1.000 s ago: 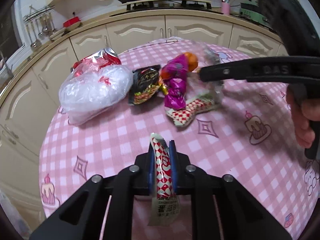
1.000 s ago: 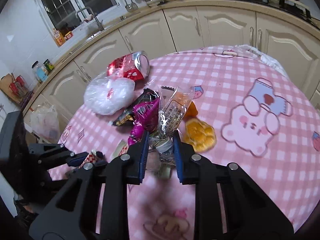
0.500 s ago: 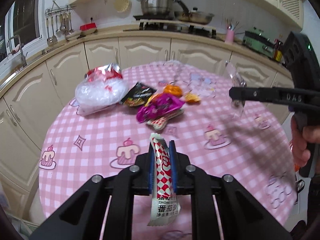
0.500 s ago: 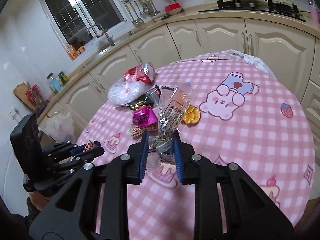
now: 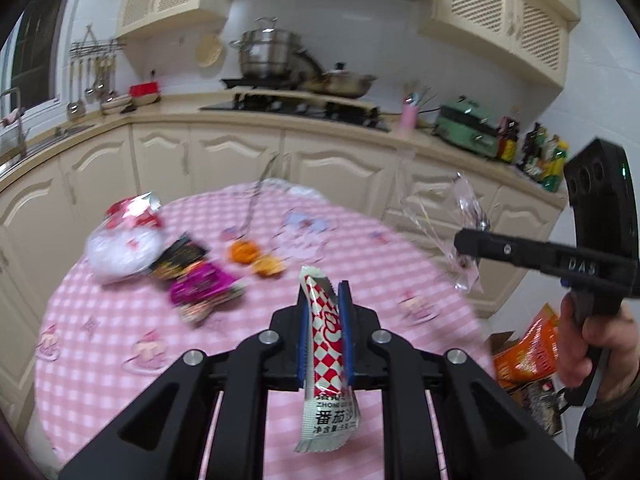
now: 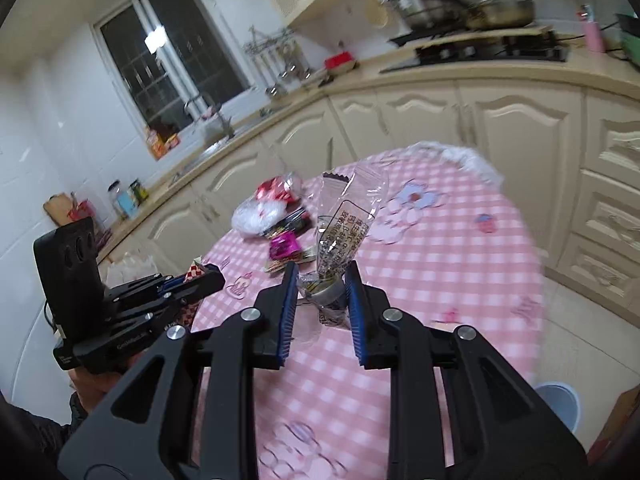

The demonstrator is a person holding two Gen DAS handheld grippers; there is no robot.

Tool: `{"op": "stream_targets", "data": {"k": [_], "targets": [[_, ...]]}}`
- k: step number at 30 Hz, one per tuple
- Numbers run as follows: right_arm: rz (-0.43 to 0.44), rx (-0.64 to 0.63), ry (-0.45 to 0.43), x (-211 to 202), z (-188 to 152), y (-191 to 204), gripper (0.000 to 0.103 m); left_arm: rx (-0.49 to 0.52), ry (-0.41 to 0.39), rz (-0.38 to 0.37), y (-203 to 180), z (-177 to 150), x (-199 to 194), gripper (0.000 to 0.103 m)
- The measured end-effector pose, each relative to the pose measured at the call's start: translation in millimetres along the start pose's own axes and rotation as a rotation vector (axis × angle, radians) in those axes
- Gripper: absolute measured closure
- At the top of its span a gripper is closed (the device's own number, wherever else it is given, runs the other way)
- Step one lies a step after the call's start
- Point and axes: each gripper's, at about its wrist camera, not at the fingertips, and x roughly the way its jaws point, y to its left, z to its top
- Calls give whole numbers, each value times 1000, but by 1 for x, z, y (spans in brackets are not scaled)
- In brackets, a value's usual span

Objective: Collect trash
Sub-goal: 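Carry wrapper and bottle over the blue bin and open both grippers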

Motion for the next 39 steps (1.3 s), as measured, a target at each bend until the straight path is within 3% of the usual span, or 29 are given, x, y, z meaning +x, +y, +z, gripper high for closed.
{"op": "stream_targets", "data": {"k": [5, 8, 11, 15, 21, 28, 29, 30, 31, 32, 39], "targets": [[-126, 69, -78, -65, -12, -51, 79, 40, -9, -111, -70, 14, 23, 90], [-239, 180, -96, -103, -34, -108, 79, 72, 32, -189, -122, 14, 50, 90], [-369, 298, -64, -122, -66, -166, 79, 88, 120, -274, -179, 3, 94, 90], [-468, 457, 24, -124, -115, -234, 79, 105, 257, -342, -237, -24, 151, 90], [-481, 629, 127, -100, -175, -310, 79, 161, 456, -350, -295, -77, 239, 90], [-446, 717, 172, -76, -205, -342, 78, 175, 557, -335, -305, -108, 298, 85], [-451, 736, 179, -73, -207, -345, 58, 179, 576, -331, -307, -109, 304, 71], [-461, 766, 179, -72, -211, -351, 34, 176, 586, -324, -309, -110, 306, 46], [-494, 779, 179, -73, -212, -354, 13, 162, 574, -289, -305, -109, 308, 36], [-509, 787, 173, -76, -215, -359, 10, 149, 553, -265, -300, -107, 308, 18], [-547, 793, 142, -89, -211, -352, 6, 162, 461, -185, -292, -95, 286, 16]]}}
